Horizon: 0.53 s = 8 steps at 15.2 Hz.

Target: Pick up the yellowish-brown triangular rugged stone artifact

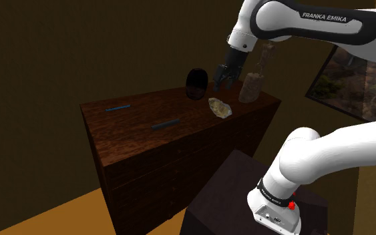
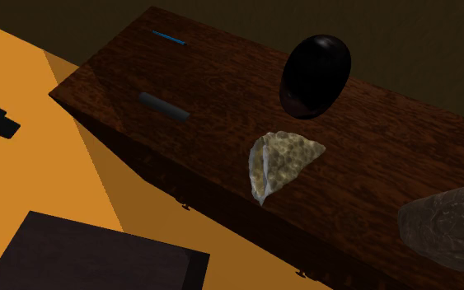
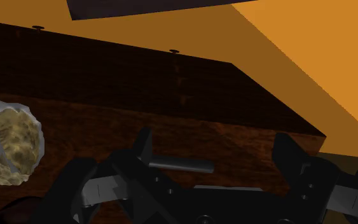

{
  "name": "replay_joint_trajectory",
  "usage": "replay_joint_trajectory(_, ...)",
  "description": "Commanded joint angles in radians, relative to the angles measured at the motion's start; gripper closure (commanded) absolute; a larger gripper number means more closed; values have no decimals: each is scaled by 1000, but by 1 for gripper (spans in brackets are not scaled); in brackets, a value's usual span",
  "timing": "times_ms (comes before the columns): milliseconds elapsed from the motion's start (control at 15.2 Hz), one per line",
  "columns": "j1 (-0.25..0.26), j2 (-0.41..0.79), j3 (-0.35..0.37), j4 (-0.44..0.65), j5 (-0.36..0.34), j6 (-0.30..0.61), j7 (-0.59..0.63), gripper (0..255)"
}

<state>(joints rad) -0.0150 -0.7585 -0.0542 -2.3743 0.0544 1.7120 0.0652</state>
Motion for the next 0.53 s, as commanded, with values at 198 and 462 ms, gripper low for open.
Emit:
replay_joint_trajectory(198,-22,10,-57,-42,-36,55,-71,0)
replay_joint_trajectory(462,-50,44,-137,-81,-83,134,-165,0)
